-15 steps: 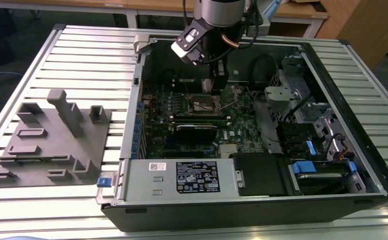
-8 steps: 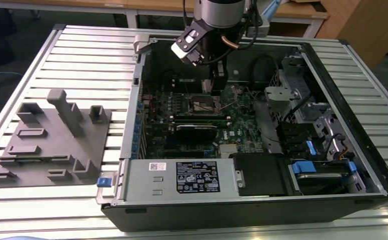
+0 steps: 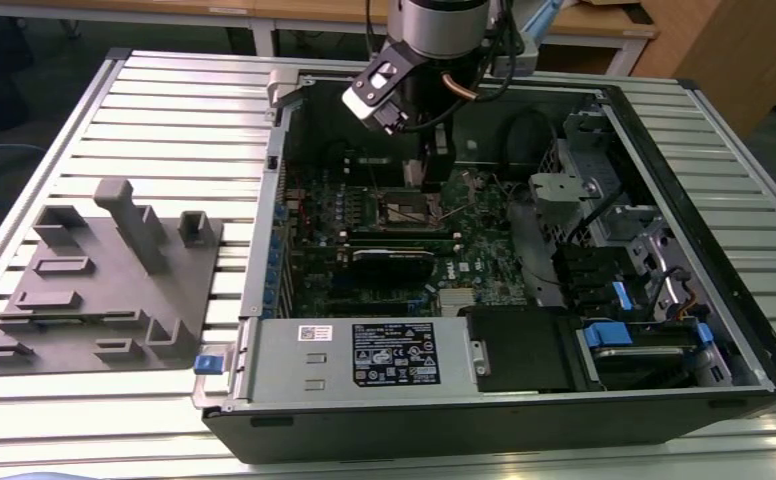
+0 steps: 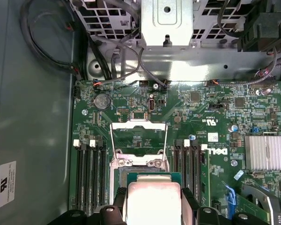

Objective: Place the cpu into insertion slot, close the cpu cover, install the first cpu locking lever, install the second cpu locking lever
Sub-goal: 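Place the cpu into insertion slot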

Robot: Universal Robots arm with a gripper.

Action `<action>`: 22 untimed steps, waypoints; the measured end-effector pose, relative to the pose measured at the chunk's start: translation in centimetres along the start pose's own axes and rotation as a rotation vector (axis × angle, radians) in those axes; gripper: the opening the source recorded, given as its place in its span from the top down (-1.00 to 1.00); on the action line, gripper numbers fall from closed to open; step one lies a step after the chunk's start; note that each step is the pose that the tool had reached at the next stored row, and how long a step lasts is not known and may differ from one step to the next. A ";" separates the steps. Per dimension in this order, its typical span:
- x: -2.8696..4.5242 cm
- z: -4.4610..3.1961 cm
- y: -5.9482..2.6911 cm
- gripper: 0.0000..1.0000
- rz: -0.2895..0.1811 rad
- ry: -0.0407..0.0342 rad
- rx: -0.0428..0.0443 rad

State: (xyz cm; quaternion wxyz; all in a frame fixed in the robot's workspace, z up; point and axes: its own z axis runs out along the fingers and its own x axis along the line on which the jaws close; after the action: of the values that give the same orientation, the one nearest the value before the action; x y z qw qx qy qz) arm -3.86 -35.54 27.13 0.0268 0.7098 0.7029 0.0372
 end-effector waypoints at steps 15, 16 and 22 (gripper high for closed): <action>-0.01 0.54 -0.05 -0.08 0.000 0.0001 -0.0014; -0.01 0.55 -0.05 -0.08 0.000 -0.0001 -0.0013; -0.01 0.80 -0.07 -0.08 0.000 0.0001 -0.0015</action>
State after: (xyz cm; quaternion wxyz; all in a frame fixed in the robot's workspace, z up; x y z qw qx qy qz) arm -3.86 -35.54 26.33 0.0273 0.7098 0.7029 0.0378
